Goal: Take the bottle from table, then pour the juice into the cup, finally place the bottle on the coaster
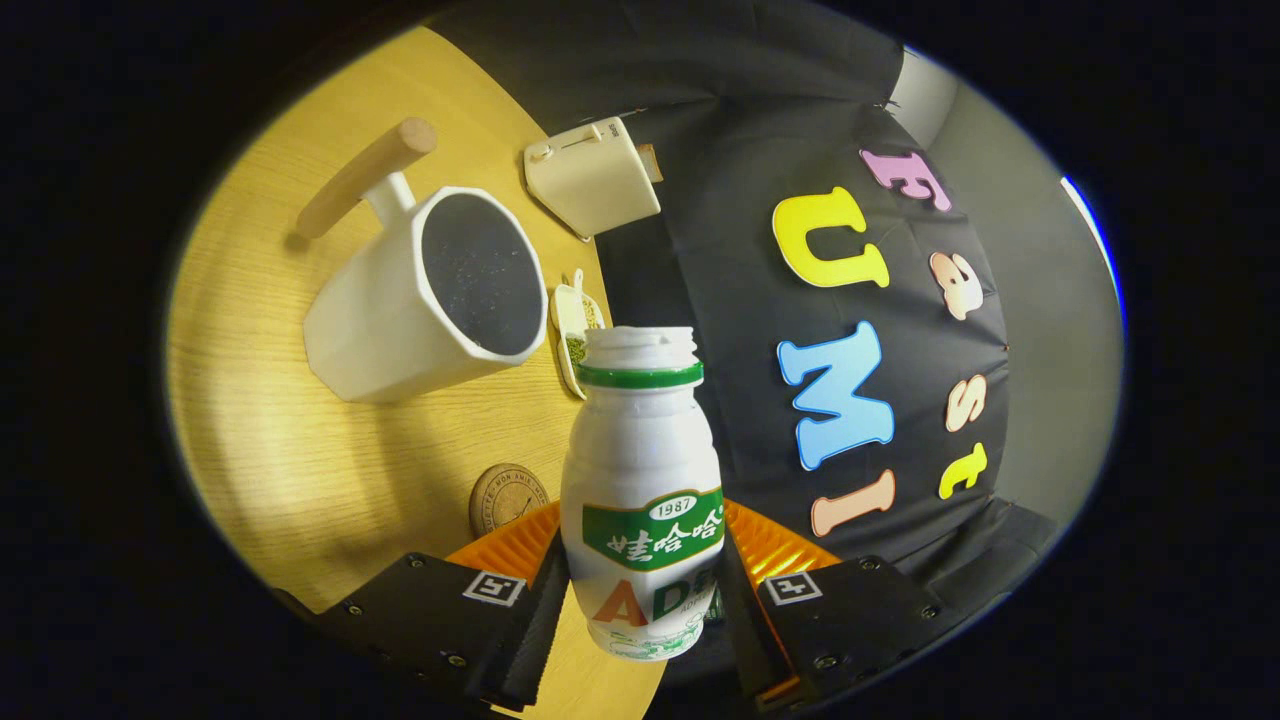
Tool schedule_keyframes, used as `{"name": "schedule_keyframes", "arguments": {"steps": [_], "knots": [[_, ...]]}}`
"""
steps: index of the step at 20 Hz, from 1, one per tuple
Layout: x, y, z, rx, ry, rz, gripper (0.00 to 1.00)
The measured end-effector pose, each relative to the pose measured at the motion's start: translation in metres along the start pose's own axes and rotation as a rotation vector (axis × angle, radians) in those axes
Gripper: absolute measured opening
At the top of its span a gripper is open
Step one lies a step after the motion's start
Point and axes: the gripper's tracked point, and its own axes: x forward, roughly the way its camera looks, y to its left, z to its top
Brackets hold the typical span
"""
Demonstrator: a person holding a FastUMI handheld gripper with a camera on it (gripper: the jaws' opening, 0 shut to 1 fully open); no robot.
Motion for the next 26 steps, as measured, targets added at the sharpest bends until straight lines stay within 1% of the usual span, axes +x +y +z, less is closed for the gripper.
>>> {"name": "schedule_keyframes", "arguments": {"steps": [19, 26], "knots": [[-0.005, -0.015, 0.007, -0.190, -0.003, -0.068, 0.72], [-0.004, -0.017, 0.007, -0.255, 0.001, -0.056, 0.72]]}}
